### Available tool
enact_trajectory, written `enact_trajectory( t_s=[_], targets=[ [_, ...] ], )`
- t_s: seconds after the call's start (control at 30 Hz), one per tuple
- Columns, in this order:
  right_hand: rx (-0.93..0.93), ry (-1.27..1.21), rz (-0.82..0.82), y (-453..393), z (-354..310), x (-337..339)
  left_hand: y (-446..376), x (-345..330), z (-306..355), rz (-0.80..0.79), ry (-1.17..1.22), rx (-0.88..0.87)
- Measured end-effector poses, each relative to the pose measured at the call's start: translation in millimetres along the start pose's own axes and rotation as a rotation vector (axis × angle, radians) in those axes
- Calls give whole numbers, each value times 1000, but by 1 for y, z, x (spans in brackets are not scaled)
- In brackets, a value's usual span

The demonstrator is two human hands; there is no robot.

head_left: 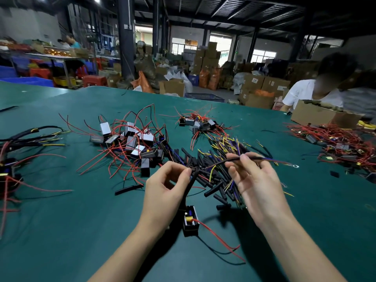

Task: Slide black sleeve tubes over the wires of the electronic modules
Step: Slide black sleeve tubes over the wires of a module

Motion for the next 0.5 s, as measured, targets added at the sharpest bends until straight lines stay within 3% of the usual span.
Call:
enact_trajectory(
  t_s=[0.5],
  targets=[
    [5,41,31,1,19,9,4,-9,-1,-90,51,37]
  ],
)
Point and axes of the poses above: each hand's wrist, its own y-axis away from the middle knuckle, its own x-axis out of the back of the hand, z = x × y, the point moved 10 cm from there along -y, towards the middle knuckle, and after that the axes turned 6 degrees about z, right-handed, at the moved point
